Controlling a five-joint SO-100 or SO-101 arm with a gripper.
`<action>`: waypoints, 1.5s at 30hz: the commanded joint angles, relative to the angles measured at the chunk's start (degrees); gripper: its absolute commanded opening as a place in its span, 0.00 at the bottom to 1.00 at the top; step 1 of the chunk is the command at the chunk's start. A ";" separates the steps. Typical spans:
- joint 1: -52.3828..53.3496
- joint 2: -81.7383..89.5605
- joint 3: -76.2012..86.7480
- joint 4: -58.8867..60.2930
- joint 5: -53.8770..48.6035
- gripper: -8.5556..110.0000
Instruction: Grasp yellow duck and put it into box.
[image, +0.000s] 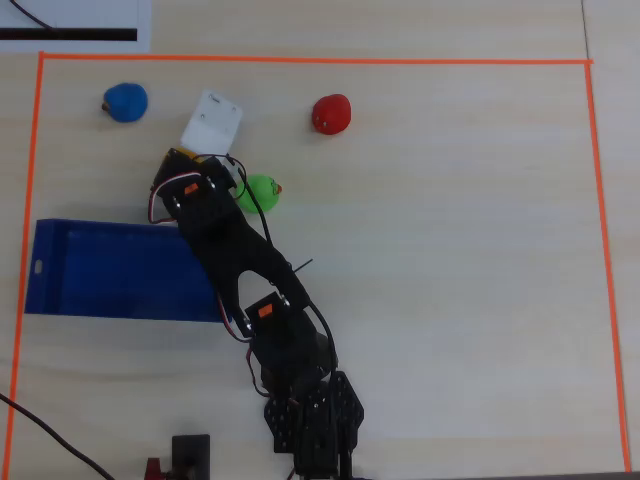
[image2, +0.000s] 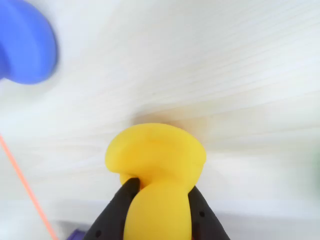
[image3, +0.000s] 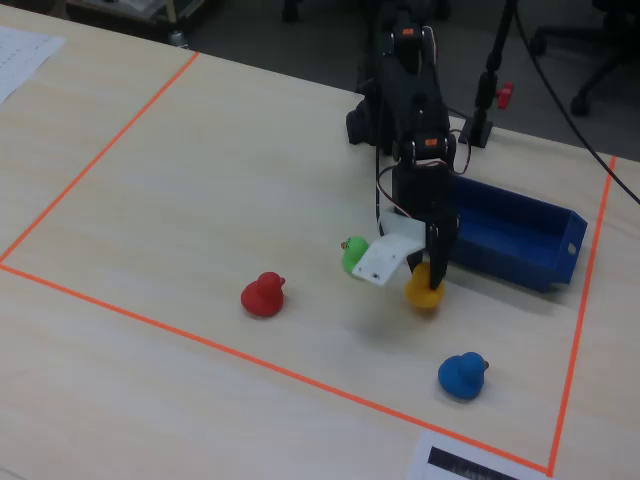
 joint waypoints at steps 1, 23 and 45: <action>3.08 13.97 -3.69 10.28 -1.14 0.07; -21.71 29.97 0.00 49.31 5.19 0.07; -26.89 10.55 -7.73 31.29 8.09 0.29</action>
